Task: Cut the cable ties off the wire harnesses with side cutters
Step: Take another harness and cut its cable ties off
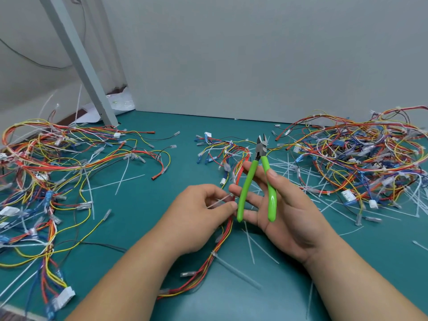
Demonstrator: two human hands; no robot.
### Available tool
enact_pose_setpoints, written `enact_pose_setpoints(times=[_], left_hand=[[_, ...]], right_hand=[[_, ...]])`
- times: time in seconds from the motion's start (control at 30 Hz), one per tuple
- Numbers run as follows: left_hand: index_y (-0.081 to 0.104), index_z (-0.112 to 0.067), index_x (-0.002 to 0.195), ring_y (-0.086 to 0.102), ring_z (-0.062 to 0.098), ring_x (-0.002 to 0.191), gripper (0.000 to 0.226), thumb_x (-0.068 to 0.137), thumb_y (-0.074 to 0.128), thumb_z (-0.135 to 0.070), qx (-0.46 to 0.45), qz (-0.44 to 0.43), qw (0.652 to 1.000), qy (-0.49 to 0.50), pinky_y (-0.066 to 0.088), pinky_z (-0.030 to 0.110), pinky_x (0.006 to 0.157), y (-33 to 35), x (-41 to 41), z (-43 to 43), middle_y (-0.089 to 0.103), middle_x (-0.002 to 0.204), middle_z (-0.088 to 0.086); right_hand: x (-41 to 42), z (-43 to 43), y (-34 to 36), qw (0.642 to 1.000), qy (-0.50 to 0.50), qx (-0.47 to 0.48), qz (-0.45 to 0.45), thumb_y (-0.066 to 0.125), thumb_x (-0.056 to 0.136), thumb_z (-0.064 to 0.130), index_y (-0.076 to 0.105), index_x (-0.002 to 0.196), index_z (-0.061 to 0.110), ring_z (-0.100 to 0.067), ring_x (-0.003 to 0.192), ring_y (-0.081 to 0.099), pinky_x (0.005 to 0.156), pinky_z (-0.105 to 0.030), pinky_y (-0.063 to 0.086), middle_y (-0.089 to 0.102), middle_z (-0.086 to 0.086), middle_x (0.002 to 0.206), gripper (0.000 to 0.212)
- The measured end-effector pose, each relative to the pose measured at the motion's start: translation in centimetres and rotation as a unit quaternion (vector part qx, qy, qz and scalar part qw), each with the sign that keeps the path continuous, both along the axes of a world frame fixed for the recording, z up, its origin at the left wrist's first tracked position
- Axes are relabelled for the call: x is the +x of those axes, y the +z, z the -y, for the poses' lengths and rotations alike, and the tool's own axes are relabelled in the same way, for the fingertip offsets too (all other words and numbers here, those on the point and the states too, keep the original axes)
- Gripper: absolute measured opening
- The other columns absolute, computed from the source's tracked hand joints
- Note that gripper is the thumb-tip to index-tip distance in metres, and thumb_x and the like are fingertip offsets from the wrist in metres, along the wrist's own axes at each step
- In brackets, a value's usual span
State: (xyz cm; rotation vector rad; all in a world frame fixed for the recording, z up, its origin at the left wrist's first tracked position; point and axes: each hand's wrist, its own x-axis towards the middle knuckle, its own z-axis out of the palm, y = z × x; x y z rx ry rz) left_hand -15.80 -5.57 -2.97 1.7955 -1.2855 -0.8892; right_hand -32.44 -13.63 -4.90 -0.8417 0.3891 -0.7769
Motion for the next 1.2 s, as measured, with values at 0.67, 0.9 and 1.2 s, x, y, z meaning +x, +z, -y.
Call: enact_pose_setpoints(times=[0.67, 0.9, 1.2], left_hand=[[0.073, -0.024, 0.098, 0.057, 0.002, 0.061, 0.007, 0.096, 0.068, -0.02, -0.203, -0.188, 0.933, 0.229, 0.044, 0.018, 0.062, -2.9, -1.2, 1.6, 0.077, 0.079, -0.007], [0.075, -0.03, 0.089, 0.056, -0.003, 0.057, 0.018, 0.094, 0.069, -0.014, -0.246, -0.171, 0.914, 0.274, 0.045, 0.011, 0.061, -2.9, -1.2, 1.9, 0.076, 0.077, -0.008], [0.075, -0.034, 0.088, 0.058, 0.002, 0.065, 0.021, 0.093, 0.071, -0.013, -0.257, -0.142, 0.918, 0.267, 0.045, 0.008, 0.062, -3.1, -1.5, 2.1, 0.074, 0.08, -0.007]], right_hand=[[-0.2, -0.5, 0.0, 0.869, -0.243, -0.31, -0.299, 0.077, 0.069, 0.044, 0.062, 0.134, 0.037, 0.001, 0.091, 0.063, 0.08, -0.014, 0.05, 0.065, 0.017, 0.106, 0.067], [-0.4, -1.1, -0.3, 0.725, -0.267, -0.484, -0.412, 0.086, 0.068, 0.031, 0.069, 0.125, 0.025, -0.004, 0.113, 0.059, 0.103, -0.037, 0.047, 0.061, 0.014, 0.115, 0.06], [-0.7, -1.3, -0.2, 0.707, -0.274, -0.499, -0.42, 0.09, 0.069, 0.024, 0.071, 0.126, 0.023, -0.006, 0.108, 0.057, 0.1, -0.013, 0.038, 0.061, 0.01, 0.114, 0.061]])
